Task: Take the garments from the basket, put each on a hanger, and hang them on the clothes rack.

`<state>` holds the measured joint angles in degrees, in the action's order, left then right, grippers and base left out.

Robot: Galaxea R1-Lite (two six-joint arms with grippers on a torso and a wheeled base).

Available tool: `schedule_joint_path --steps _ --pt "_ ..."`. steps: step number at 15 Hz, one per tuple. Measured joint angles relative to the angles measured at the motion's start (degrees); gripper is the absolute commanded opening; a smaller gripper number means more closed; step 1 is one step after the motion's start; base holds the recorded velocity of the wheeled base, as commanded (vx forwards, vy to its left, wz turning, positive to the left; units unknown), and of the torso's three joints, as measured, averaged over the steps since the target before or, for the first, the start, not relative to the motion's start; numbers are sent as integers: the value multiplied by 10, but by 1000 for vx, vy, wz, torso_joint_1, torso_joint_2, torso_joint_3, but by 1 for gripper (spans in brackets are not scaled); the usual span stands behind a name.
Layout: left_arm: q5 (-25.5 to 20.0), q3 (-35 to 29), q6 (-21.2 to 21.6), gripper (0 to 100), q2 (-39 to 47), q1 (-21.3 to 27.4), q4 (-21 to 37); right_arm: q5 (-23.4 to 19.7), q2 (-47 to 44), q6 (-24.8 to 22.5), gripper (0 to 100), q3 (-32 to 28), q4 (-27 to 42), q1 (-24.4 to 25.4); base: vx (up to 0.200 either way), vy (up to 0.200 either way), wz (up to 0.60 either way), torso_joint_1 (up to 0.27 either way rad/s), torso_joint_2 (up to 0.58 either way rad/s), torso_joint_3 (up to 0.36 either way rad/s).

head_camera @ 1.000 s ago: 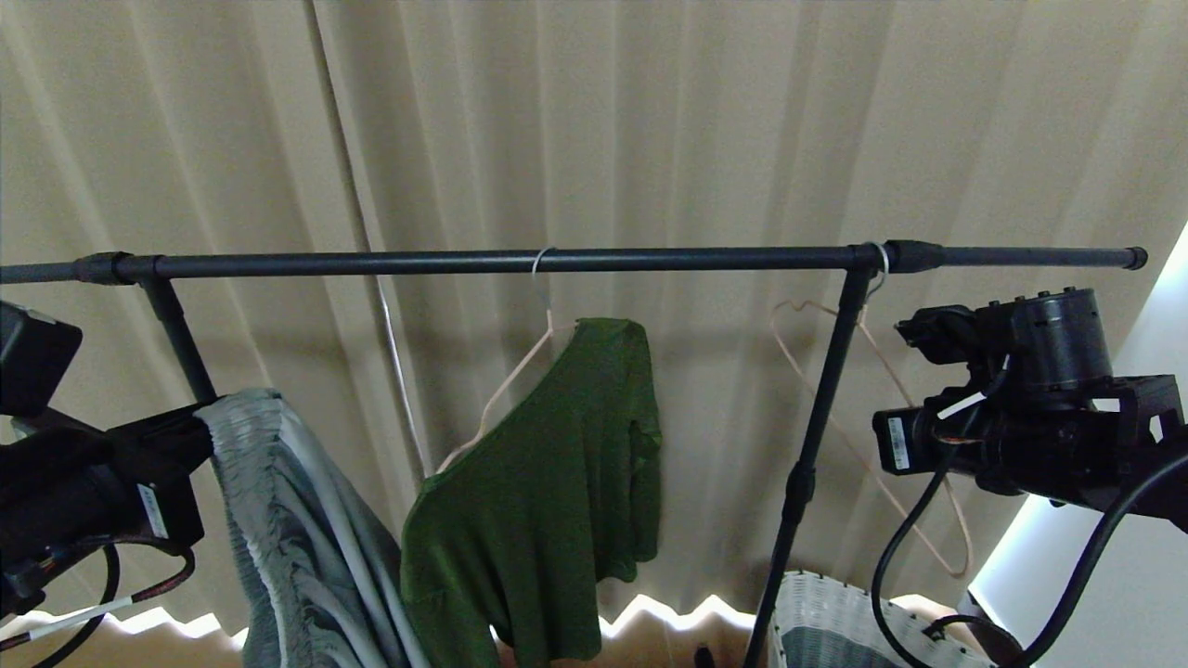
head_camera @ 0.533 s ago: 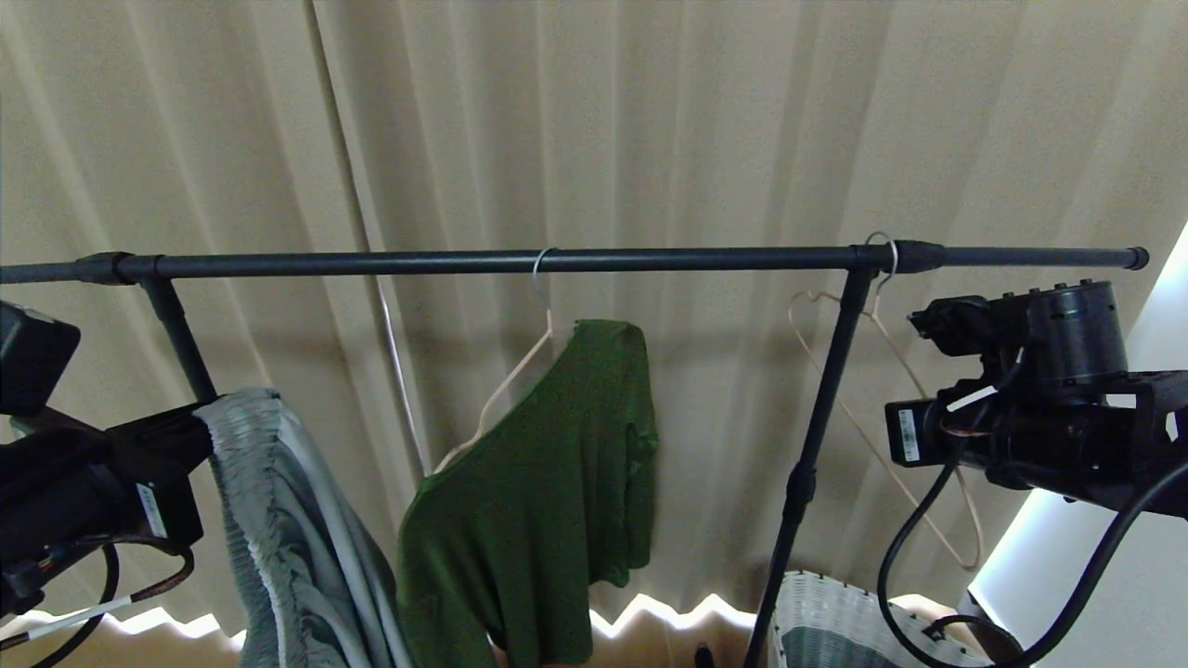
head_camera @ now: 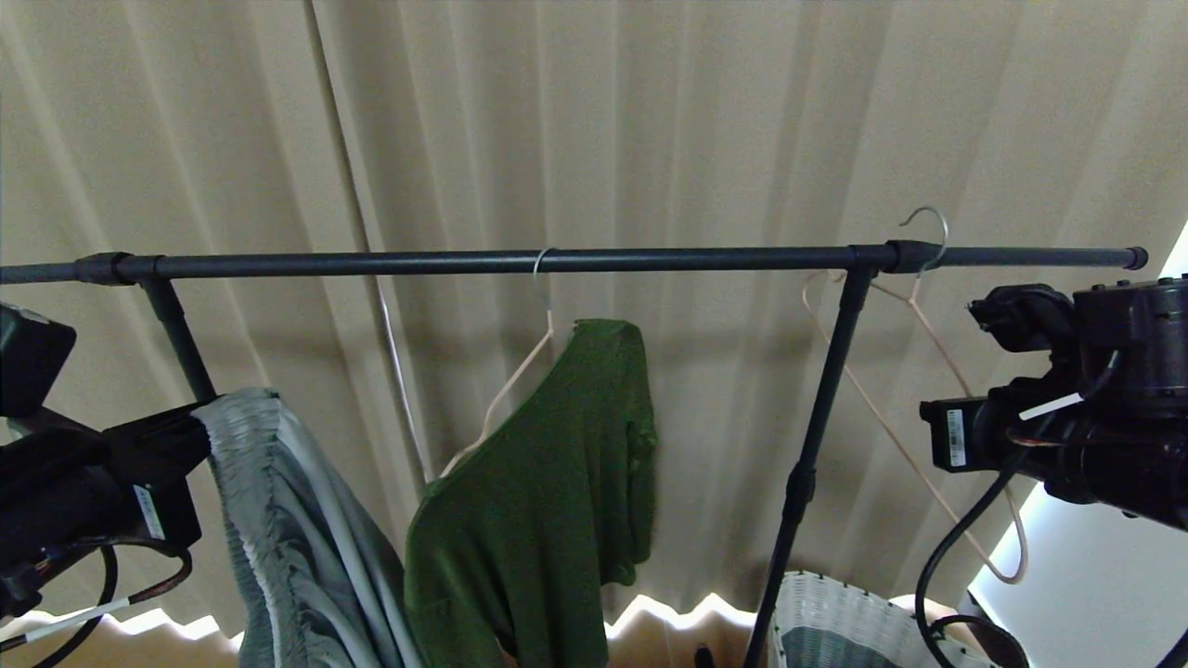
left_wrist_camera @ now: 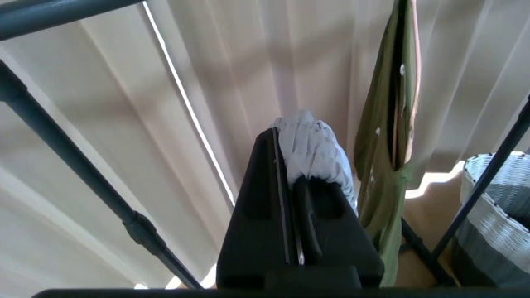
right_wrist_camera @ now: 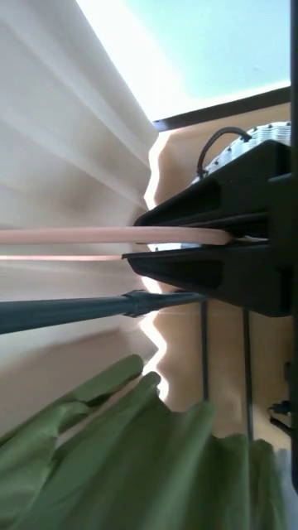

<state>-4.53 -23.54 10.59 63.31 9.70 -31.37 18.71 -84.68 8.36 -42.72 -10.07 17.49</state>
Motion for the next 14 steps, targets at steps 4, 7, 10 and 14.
schedule_joint_path --steps 4,7,10,14 --pt "0 5 1 0 -8 0 0 -1 40 -2 0 29 1 0 -100 0 0 2 1 1" --pt "0 6 1 0 -9 0 0 -1 52 -2 0 37 1 0 -200 0 0 1 4 2" --pt "0 6 1 0 -10 0 0 -1 57 -4 0 38 1 1 -200 0 0 -9 -1 2" --pt "0 7 6 0 -10 0 0 -1 58 -4 0 39 0 2 -200 0 0 1 4 1"
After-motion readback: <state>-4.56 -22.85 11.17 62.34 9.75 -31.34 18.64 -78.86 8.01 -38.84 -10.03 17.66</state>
